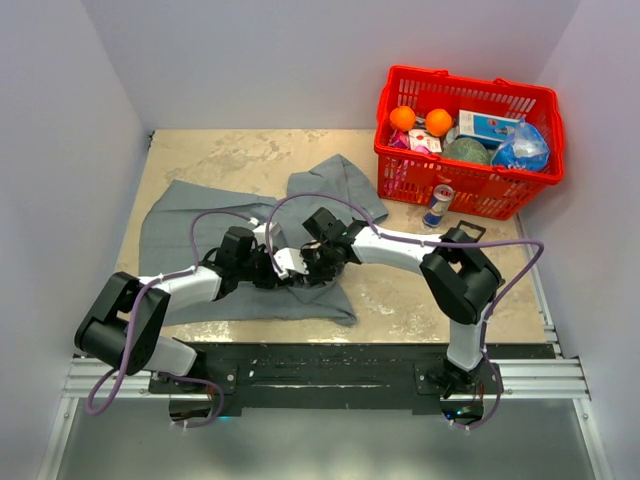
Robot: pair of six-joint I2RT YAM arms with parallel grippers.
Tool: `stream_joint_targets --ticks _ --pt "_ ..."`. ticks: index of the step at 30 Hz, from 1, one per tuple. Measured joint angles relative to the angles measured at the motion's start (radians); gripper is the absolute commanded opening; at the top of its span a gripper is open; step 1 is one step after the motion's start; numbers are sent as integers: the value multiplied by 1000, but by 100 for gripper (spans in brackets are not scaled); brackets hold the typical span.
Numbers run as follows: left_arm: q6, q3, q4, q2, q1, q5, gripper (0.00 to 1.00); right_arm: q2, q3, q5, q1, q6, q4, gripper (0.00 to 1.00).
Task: Remove the brooch from the garment
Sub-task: Remove the brooch from the clothes.
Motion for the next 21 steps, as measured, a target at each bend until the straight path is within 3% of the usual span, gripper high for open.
stream_joint_targets --ticks 21 --pt "0 0 0 3 0 -1 0 74 60 -27 -3 -42 -76 27"
